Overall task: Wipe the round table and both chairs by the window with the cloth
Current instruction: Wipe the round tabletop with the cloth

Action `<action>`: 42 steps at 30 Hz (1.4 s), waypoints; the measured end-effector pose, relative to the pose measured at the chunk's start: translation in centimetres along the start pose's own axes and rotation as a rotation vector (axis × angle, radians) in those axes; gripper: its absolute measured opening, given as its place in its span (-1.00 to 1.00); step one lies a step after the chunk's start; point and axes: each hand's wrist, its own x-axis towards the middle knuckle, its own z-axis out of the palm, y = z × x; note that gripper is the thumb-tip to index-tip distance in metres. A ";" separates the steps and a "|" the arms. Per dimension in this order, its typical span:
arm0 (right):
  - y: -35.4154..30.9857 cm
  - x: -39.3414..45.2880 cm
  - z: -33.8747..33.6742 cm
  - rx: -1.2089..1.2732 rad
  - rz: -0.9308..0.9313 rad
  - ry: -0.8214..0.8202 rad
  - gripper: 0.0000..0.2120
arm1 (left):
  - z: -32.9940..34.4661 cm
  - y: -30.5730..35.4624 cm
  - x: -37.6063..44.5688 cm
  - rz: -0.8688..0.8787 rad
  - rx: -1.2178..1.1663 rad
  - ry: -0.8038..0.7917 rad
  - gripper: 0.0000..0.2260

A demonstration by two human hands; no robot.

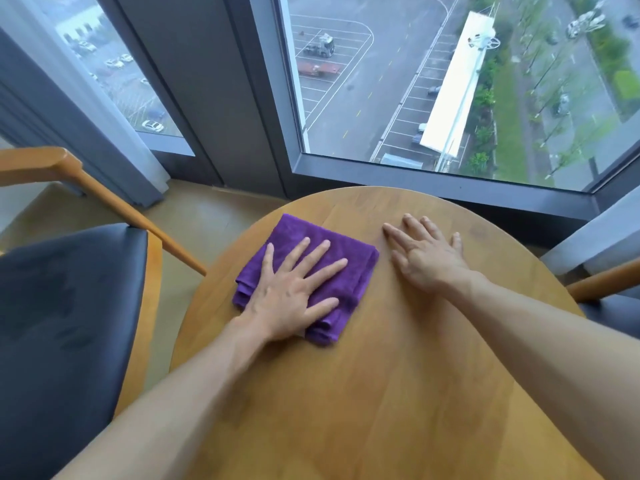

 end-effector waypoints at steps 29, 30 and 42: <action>4.1 -2.0 -1.3 0.196 0.167 0.177 -0.37 | -4.0 6.7 11.0 -0.036 -0.513 0.156 -0.58; 3.5 -1.3 -1.1 0.159 0.216 0.143 -0.32 | -3.6 4.2 9.6 -0.117 -0.364 0.129 -0.58; 0.0 -2.6 1.9 -0.049 0.155 0.106 -0.19 | 0.4 -5.3 1.0 -0.323 -0.041 0.002 -0.47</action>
